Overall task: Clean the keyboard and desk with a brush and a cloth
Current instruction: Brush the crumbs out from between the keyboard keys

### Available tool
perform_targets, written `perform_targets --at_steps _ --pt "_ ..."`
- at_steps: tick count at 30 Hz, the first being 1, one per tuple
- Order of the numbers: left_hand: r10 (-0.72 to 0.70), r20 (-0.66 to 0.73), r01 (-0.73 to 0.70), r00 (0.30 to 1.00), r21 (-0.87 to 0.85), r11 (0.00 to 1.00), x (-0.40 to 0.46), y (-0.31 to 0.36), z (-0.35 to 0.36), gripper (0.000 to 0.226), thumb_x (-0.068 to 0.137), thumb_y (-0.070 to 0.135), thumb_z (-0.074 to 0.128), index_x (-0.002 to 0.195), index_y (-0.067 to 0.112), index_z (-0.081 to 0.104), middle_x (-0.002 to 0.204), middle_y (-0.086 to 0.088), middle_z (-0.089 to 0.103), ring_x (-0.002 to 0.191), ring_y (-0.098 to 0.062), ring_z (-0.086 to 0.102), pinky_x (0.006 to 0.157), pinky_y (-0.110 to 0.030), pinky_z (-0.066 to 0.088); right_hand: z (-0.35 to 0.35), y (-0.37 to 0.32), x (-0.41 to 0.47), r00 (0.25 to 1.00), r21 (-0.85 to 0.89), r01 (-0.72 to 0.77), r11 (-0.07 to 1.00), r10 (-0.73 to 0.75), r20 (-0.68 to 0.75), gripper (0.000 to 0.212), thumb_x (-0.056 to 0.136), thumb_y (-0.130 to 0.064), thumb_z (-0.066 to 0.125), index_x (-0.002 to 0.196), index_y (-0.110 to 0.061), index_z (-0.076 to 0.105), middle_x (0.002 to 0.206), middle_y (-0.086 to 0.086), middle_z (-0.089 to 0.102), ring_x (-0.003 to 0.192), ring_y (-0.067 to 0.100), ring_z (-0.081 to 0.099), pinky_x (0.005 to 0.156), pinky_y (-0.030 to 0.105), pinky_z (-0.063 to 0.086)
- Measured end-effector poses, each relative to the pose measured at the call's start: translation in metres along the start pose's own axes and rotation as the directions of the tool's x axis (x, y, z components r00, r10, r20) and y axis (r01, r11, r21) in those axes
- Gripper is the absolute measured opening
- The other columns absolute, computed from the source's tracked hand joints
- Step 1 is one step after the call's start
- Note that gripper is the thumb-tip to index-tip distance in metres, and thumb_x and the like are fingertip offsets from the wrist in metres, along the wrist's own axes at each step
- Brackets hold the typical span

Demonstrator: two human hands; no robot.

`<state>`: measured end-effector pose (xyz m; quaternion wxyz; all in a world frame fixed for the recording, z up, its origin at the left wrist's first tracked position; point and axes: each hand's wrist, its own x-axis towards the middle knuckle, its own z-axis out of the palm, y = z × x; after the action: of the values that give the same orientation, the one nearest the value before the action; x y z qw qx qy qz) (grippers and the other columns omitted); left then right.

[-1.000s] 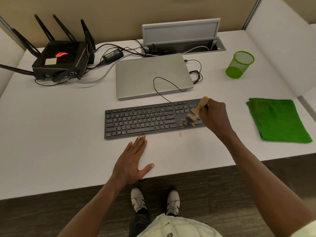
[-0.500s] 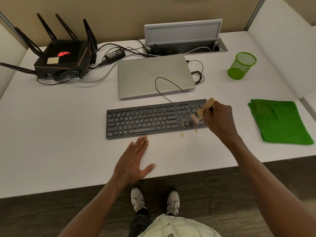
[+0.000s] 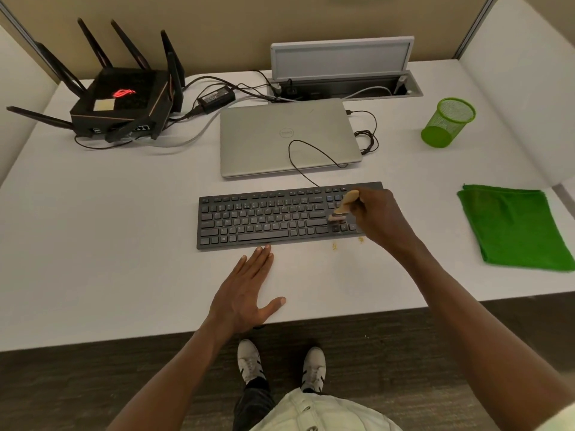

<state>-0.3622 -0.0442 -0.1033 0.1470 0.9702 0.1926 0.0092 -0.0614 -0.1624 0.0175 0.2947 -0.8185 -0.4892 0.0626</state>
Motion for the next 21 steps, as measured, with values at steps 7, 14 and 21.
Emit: perform_targets --at_steps 7,14,21 --pt "-0.003 0.005 0.003 1.000 -0.001 1.000 0.000 0.001 -0.002 0.093 0.097 0.074 0.033 0.163 0.012 0.010 0.172 -0.002 -0.004 0.157 -0.010 -0.008 0.127 -0.034 -0.001 0.002 -0.032 0.005 0.990 0.048 -0.094 0.994 0.098 -0.103 0.026 0.095 0.002 0.047 0.071 0.006 0.056 0.061 0.008 0.059 0.050 -0.012 0.052 0.049 0.002 0.034" --pt "-0.007 0.005 0.007 1.000 -0.007 1.000 0.000 0.000 -0.002 0.094 0.096 0.077 0.027 0.163 0.013 0.010 0.172 -0.001 -0.003 0.157 -0.009 -0.007 0.127 -0.034 -0.001 0.002 -0.031 -0.001 0.981 -0.099 -0.146 0.984 0.131 -0.146 0.033 0.094 -0.003 0.048 0.062 -0.003 0.050 0.043 -0.009 0.040 0.033 0.004 0.035 0.040 0.014 0.024" --pt "-0.006 0.023 0.006 1.000 -0.008 1.000 0.000 0.001 -0.002 0.094 0.096 0.076 0.028 0.163 0.013 0.008 0.171 0.000 -0.006 0.157 -0.009 -0.010 0.127 -0.034 -0.001 0.004 -0.030 0.004 0.978 -0.097 -0.196 0.976 0.187 -0.092 0.039 0.096 -0.008 0.050 0.057 -0.008 0.045 0.044 -0.008 0.041 0.036 0.003 0.037 0.044 0.020 0.027"
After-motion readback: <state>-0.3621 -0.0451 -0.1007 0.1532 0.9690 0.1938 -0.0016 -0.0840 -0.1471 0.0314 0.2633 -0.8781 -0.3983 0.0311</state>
